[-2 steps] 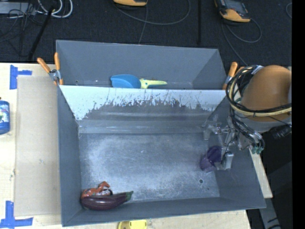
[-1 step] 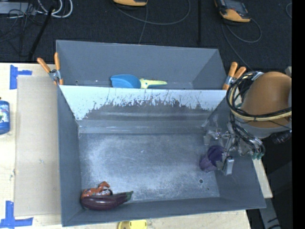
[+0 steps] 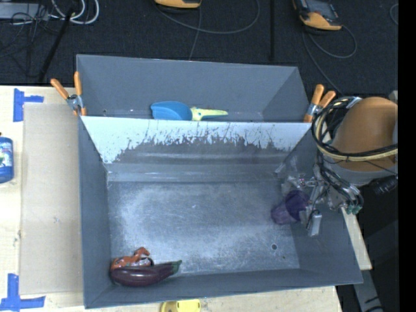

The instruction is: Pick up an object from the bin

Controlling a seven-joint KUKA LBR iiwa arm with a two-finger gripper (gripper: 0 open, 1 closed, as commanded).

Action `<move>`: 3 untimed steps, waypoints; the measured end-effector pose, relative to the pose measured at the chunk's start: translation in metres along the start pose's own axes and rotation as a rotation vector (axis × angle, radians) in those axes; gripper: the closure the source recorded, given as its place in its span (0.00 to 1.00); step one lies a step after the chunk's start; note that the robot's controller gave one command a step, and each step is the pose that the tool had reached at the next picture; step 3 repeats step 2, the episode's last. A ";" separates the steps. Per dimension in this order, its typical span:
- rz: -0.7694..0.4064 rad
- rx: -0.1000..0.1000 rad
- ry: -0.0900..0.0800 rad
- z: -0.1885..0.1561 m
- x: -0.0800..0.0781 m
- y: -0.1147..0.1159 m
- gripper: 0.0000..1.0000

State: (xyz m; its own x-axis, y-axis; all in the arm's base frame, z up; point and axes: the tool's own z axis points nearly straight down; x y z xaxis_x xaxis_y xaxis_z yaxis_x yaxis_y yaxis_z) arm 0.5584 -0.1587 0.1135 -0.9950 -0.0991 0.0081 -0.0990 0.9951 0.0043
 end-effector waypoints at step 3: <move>-0.008 0.005 -0.013 0.033 -0.007 0.006 1.00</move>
Offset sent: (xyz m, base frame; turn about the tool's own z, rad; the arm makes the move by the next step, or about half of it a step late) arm 0.0000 0.0000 0.0000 0.0000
